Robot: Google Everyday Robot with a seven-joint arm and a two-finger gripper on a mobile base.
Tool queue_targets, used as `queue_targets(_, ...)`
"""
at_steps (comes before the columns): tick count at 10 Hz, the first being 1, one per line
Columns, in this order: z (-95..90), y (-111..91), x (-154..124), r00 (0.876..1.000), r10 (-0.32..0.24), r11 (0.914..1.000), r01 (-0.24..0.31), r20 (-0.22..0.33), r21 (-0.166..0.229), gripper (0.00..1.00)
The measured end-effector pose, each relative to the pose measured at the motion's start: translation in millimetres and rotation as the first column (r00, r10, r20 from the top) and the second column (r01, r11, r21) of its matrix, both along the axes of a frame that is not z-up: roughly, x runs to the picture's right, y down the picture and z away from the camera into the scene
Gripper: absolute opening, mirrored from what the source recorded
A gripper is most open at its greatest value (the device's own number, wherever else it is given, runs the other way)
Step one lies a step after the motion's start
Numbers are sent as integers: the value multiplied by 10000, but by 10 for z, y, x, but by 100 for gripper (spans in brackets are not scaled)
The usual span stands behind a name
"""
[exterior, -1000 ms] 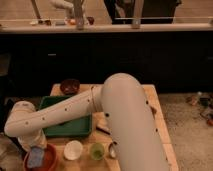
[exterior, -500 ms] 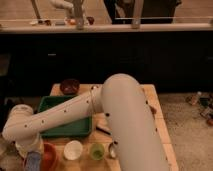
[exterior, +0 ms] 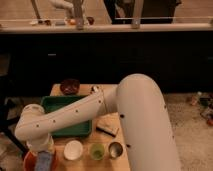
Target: Wipe red bowl with sponge
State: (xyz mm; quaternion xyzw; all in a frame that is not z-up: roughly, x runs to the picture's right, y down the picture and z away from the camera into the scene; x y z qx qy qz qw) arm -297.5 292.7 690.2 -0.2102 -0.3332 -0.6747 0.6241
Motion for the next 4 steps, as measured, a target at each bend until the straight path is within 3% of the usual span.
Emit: queue_targets(4,217,-106,-119,9998,-183,9996,185,82,-214,41)
